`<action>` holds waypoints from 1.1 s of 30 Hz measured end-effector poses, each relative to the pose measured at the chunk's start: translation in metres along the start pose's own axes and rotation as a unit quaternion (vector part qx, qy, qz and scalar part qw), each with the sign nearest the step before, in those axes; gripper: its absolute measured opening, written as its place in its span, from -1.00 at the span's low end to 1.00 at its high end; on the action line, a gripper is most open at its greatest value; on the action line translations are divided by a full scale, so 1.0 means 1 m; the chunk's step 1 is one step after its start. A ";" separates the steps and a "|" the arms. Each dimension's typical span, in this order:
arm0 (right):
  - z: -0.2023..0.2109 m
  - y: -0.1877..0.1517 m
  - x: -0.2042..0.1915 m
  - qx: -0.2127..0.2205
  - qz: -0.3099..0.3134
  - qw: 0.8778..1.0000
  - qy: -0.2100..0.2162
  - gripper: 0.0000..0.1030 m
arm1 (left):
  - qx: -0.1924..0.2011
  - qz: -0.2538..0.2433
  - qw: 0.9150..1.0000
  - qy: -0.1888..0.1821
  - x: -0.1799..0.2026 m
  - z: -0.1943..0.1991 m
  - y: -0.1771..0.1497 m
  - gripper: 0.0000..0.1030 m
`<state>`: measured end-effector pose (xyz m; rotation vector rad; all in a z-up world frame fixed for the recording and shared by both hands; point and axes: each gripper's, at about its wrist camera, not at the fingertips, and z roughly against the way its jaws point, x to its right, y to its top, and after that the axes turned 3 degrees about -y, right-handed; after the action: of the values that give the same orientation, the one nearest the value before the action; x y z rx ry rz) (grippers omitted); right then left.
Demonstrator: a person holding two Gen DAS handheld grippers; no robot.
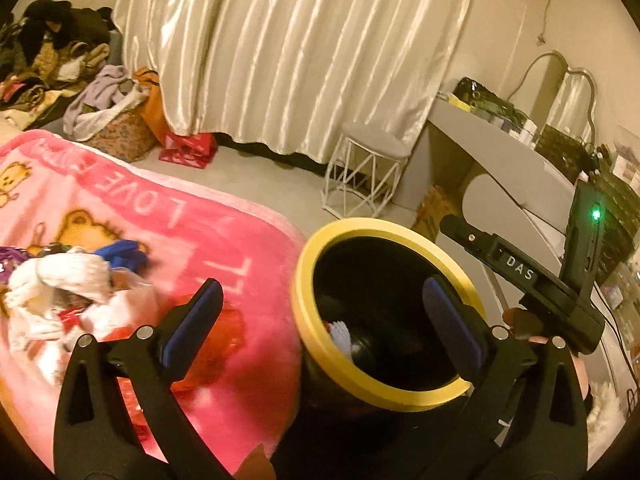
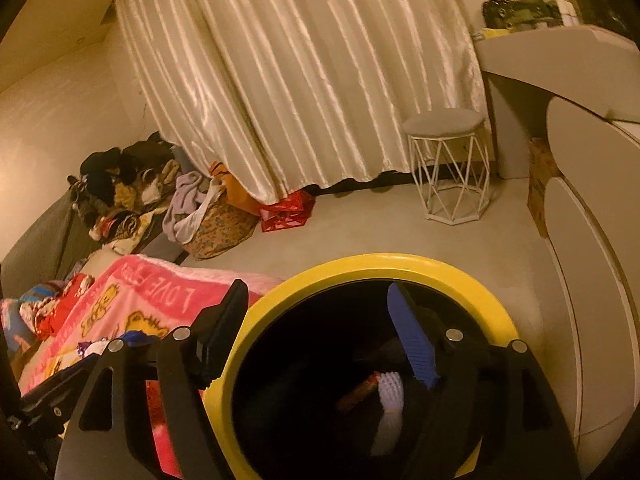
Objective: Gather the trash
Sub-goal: 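Move both tools back to the trash pile, left toward the white net bundle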
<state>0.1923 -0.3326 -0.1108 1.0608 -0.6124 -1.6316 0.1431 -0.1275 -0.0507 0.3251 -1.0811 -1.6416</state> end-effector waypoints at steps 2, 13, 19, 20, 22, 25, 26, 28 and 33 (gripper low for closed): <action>0.001 0.001 -0.007 0.001 0.008 1.000 0.004 0.37 | 0.007 0.002 1.000 0.006 -0.005 0.006 0.001 0.78; 0.004 -0.001 -0.044 -0.006 0.045 0.998 0.034 0.39 | 0.043 0.023 0.998 0.040 -0.037 0.039 0.007 0.78; 0.003 -0.007 -0.065 -0.016 0.069 0.996 0.051 0.39 | 0.054 0.036 0.996 0.057 -0.054 0.053 0.006 0.78; 0.002 -0.008 -0.069 -0.018 0.073 0.996 0.054 0.39 | 0.055 0.038 0.996 0.059 -0.056 0.055 0.005 0.78; 0.003 -0.011 -0.075 -0.020 0.078 0.995 0.060 0.39 | 0.059 0.042 0.995 0.066 -0.062 0.060 0.005 0.78; 0.003 -0.015 -0.084 -0.024 0.086 0.994 0.068 0.40 | 0.063 0.050 0.994 0.074 -0.072 0.067 0.005 0.78; 0.003 -0.016 -0.088 -0.026 0.090 0.993 0.071 0.41 | 0.064 0.052 0.994 0.077 -0.074 0.068 0.004 0.78; 0.003 -0.019 -0.096 -0.030 0.096 0.992 0.075 0.41 | 0.066 0.057 0.993 0.084 -0.082 0.074 0.003 0.78; 0.001 -0.026 -0.112 -0.039 0.115 0.989 0.086 0.42 | 0.070 0.070 0.990 0.101 -0.100 0.085 0.001 0.78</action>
<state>0.1850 -0.2194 -0.0940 1.0212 -0.5299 -1.3374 0.1226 0.0011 -0.0343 0.4850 -1.0428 -1.3805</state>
